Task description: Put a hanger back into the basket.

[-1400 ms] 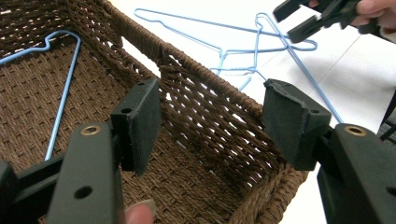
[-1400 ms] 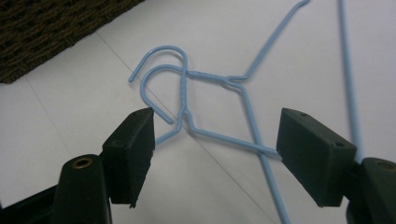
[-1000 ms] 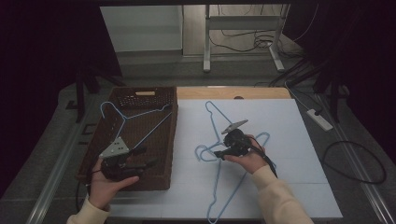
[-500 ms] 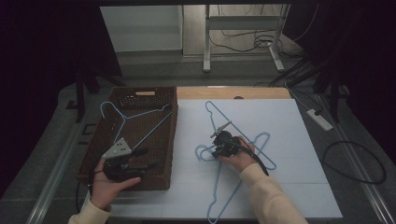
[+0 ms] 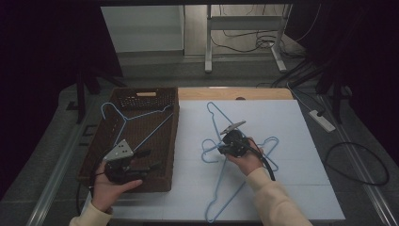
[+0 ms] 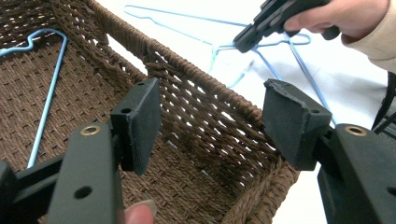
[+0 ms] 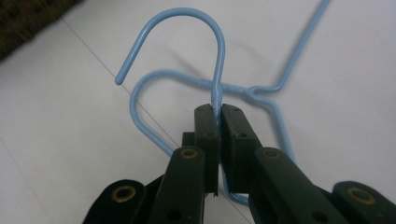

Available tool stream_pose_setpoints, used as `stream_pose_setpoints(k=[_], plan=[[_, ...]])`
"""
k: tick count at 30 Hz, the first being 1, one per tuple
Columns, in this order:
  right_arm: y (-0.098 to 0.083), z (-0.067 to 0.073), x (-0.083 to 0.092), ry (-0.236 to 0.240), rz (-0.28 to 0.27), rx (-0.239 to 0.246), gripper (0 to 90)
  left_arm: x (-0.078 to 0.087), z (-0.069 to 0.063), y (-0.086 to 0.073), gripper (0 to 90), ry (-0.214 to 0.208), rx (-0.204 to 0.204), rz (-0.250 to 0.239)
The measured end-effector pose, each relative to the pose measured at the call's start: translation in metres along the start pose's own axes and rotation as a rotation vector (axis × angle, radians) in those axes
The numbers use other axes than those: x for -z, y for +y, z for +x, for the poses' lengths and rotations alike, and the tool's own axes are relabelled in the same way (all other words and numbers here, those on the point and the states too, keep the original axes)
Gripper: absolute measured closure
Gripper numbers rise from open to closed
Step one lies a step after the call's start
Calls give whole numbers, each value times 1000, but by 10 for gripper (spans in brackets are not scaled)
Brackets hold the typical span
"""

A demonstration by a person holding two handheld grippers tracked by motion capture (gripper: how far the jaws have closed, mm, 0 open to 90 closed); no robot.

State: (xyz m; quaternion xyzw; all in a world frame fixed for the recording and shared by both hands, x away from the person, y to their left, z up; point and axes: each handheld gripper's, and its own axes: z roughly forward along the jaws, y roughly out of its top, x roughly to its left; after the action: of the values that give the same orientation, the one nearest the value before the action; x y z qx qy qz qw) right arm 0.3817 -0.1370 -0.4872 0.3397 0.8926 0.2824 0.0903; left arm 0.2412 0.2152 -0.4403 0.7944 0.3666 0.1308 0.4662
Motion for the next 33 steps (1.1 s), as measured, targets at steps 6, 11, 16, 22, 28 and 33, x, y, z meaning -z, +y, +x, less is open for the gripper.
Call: stream_pose_setpoints(k=[6, 11, 16, 22, 28, 33], plan=[[-6, -4, 23, 13, -103, -40, 856, 0, -2, 1, 375, -4, -1, -3], [-14, -6, 37, 21, -164, -47, 857, -1, -7, 4, 374, -13, -9, -3], [-19, -6, 44, 31, -193, -57, 857, -6, -13, 7, 373, -30, -15, 4], [-24, -6, 50, 46, -230, -64, 858, -18, -24, 14, 368, -73, -27, 26], [-26, -5, 53, 53, -244, -59, 858, -31, -32, 19, 366, -102, -31, 46], [-27, -6, 55, 54, -253, -63, 858, -40, -39, 22, 365, -127, -37, 54]])
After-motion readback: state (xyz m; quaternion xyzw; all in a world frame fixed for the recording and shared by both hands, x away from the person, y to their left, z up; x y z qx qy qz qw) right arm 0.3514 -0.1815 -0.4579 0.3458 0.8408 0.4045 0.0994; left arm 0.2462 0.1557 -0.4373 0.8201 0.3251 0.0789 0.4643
